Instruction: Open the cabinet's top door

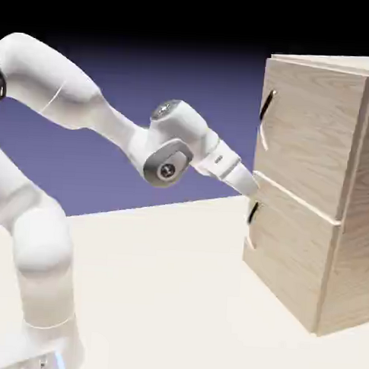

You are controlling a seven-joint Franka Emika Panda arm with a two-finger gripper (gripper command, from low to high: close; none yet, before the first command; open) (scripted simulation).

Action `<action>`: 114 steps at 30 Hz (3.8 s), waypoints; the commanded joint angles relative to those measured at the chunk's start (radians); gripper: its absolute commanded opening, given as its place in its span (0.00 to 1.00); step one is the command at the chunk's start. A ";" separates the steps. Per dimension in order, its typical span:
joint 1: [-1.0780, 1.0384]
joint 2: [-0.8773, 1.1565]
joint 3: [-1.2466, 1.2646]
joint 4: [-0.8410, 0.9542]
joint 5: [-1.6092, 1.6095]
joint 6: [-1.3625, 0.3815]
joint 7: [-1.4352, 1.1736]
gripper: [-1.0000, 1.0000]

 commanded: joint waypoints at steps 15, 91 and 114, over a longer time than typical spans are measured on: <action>-0.256 -0.108 0.285 0.148 0.653 -0.012 0.285 0.50; -0.577 -0.043 0.781 0.415 2.781 -0.288 0.672 0.00; -0.135 -0.301 0.079 -0.011 1.880 -0.731 1.104 0.00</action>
